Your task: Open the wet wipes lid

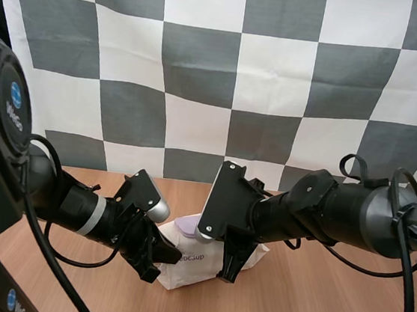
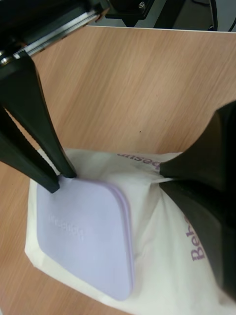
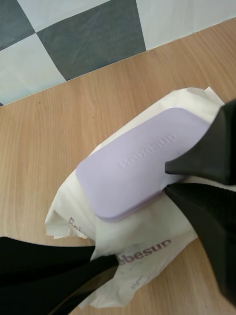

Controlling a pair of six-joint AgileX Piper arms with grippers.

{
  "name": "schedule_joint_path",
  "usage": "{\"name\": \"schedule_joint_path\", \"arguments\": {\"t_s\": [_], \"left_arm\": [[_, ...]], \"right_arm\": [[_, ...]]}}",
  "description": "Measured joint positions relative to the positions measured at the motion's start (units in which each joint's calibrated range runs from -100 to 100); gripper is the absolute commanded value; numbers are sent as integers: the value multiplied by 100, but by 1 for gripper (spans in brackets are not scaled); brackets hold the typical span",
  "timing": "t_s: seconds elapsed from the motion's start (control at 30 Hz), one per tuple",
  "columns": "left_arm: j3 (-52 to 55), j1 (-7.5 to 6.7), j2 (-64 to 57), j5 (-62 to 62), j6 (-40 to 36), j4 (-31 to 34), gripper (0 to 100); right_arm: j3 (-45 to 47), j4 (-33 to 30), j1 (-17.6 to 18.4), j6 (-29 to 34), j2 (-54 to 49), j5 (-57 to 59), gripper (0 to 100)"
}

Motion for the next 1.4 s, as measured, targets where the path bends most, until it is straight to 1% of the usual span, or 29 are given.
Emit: {"name": "schedule_joint_path", "arguments": {"t_s": [0.2,0.27,0.37,0.5,0.8,0.97,1.1,1.17,1.33,1.37,1.4], "left_arm": [[0,0,0,16,0,0,0],[0,0,0,16,0,0,0],[0,0,0,16,0,12,0],[0,0,0,16,0,66,0],[0,0,0,70,0,130,0],[0,0,0,84,0,122,0],[0,0,0,56,0,117,0],[0,0,0,18,0,117,0],[0,0,0,-23,0,117,0],[0,0,0,-39,0,117,0],[0,0,0,-39,0,117,0]], "right_arm": [[0,86,0,0,0,-193,0],[0,307,0,0,0,-555,0],[-45,506,0,0,0,-803,0],[-195,556,0,0,0,-815,0],[-757,1048,0,3,13,-678,0],[-800,1075,17,3,360,-370,0],[-800,1134,71,3,693,-454,0],[-800,1134,119,3,820,-737,0],[-829,1164,134,3,645,-1420,0],[-829,1105,134,3,331,-1549,0],[-829,982,134,3,98,-1446,0]]}}
